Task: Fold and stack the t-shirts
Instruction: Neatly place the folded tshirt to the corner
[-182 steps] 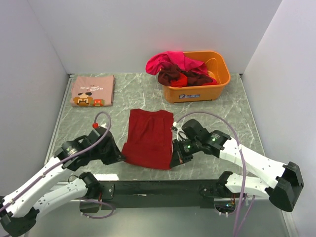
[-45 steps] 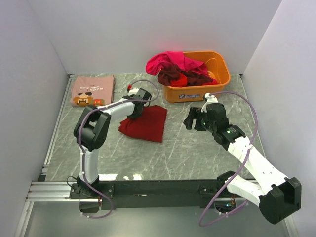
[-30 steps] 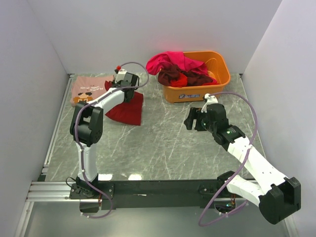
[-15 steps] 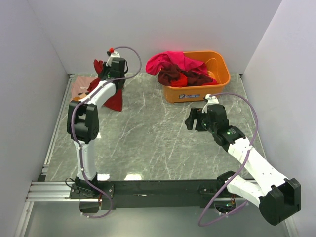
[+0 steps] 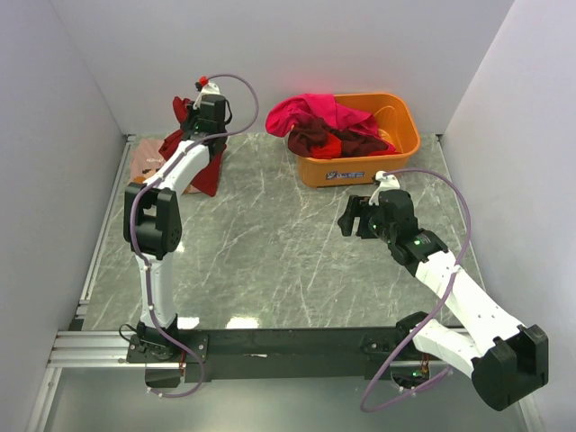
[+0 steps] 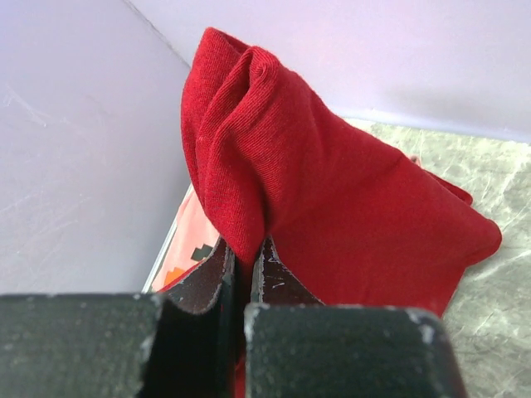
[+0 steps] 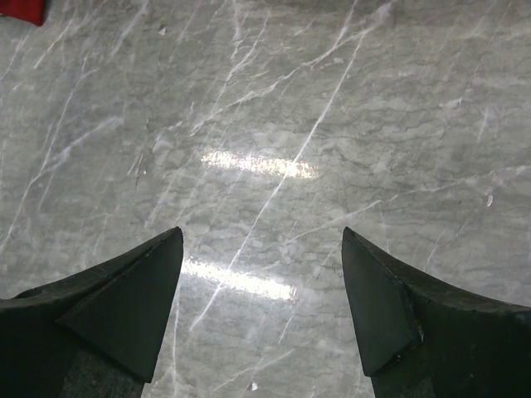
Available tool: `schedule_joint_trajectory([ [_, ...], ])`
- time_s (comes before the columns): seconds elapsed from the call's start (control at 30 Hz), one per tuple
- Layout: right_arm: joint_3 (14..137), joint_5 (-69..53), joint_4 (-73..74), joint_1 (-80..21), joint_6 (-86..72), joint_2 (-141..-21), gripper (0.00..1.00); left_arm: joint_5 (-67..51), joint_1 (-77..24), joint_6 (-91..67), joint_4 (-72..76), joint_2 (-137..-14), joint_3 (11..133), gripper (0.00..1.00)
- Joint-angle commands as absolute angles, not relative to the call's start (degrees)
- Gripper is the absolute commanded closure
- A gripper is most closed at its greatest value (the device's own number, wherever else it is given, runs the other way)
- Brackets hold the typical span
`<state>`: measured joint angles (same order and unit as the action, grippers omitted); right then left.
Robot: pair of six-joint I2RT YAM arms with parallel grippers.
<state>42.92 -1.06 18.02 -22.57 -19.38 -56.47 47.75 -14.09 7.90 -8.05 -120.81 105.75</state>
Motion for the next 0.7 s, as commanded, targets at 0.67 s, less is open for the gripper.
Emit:
schedule_joint_trajectory([
  [0.67, 43.9, 1.9, 16.7, -21.8, -19.2, -57.9, 0.17, 37.9, -2.5, 7.1, -6.7, -126.7, 110.5, 0.99],
])
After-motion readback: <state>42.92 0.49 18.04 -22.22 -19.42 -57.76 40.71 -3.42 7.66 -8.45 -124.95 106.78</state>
